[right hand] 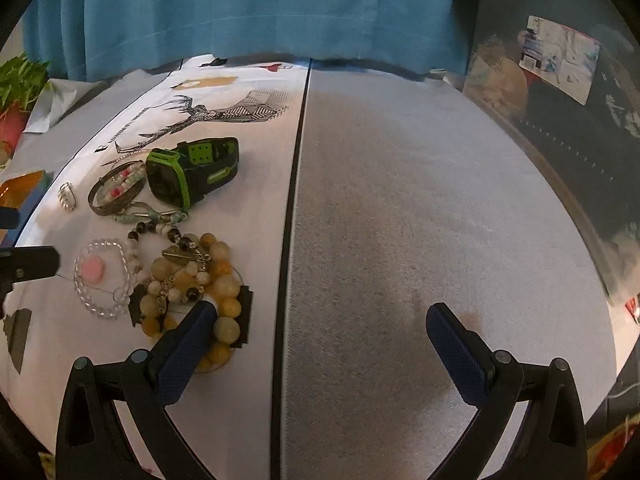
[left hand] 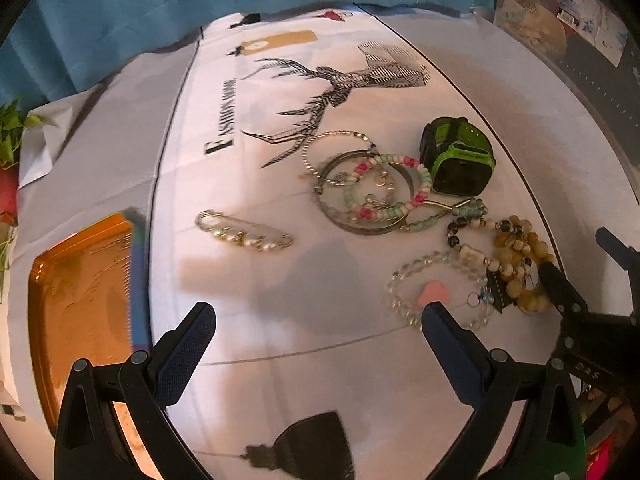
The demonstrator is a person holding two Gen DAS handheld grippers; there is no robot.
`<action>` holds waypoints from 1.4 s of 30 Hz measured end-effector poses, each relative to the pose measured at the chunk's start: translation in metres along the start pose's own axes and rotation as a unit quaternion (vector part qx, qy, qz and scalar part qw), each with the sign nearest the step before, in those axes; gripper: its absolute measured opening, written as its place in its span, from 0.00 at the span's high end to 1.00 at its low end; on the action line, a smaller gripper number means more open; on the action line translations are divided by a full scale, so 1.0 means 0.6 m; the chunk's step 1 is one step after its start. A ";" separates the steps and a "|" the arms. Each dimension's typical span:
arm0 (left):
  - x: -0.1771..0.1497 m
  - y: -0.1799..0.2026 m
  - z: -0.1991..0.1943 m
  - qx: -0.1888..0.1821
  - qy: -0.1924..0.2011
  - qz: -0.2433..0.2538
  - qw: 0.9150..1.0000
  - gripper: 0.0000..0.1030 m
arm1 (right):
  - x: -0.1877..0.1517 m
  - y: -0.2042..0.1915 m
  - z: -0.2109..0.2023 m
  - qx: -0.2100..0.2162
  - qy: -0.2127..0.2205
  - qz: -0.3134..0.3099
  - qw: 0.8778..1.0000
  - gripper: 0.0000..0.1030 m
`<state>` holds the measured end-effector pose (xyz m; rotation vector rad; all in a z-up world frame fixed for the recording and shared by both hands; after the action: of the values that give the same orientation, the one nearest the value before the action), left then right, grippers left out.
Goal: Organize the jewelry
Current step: 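Grasp the pink-heart crystal bracelet with the left tool while the right tool grasps the amber bead bracelet, then carry both held bracelets over the copper tray with both tools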
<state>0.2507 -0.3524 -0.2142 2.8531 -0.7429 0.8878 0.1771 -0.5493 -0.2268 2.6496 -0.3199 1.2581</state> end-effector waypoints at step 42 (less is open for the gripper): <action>-0.018 -0.062 -0.316 -0.114 0.150 -0.040 0.981 0.95 | 0.131 0.053 -0.266 0.030 0.149 0.052 0.987 0.87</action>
<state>0.1621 -0.2778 -0.0595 2.4573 -0.6431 1.1072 0.0989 -0.5465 -0.0637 2.4702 -0.3815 1.6945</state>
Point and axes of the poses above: each gripper's, at about its wrist camera, not at the fingertips, and z roughly the way its jaws point, y to its right, x to its top, the point moved 9 cm from there along z, roughly the way its jaws point, and after that the axes turned 11 degrees about y, right-handed, at the moved point
